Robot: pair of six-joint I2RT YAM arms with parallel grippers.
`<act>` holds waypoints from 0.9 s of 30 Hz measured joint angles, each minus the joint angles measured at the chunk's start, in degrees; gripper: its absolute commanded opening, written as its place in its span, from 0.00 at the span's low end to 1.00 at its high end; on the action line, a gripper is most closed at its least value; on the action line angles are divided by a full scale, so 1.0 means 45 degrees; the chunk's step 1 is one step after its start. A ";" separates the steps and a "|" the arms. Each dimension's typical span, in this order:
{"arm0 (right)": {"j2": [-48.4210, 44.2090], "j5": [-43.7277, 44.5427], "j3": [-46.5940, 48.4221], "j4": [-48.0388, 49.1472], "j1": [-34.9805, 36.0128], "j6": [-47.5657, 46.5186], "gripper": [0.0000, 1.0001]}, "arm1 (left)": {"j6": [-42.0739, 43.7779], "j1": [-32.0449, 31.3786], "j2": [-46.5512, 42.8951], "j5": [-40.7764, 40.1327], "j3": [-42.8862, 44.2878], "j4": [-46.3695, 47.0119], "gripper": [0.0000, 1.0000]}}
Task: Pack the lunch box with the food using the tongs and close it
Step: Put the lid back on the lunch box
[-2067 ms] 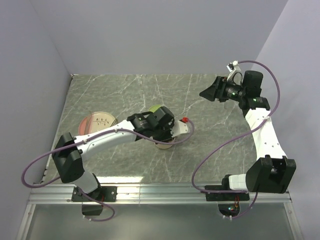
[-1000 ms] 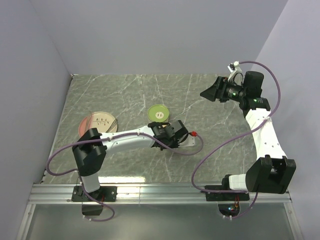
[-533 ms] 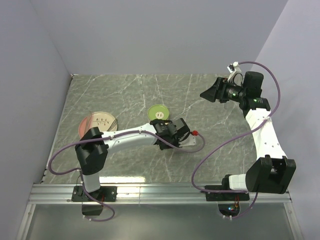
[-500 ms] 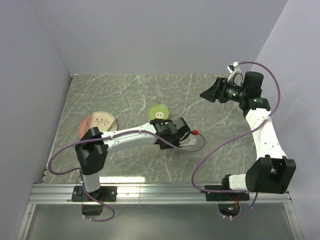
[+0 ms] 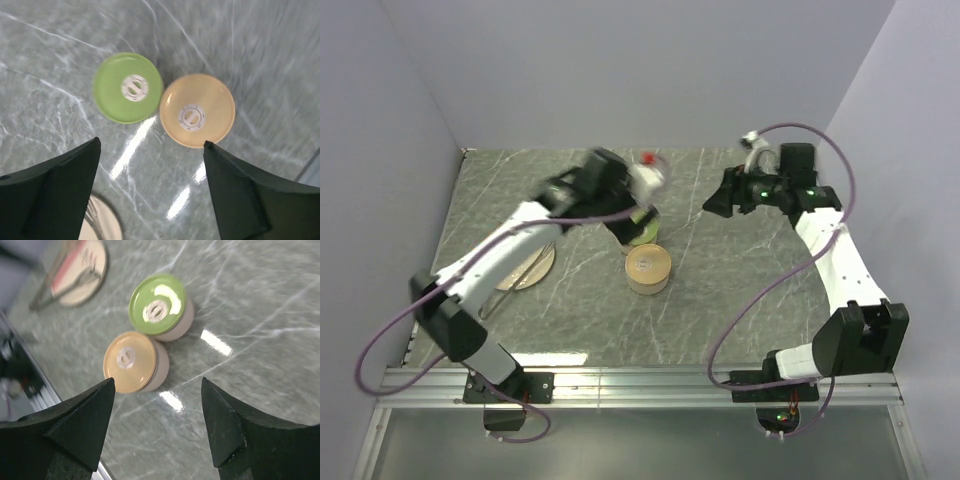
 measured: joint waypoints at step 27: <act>0.3517 0.6829 -0.0282 -0.1161 0.8063 -0.4877 0.64 | -0.5110 0.9350 -0.3978 1.0598 -0.3837 0.2832 0.99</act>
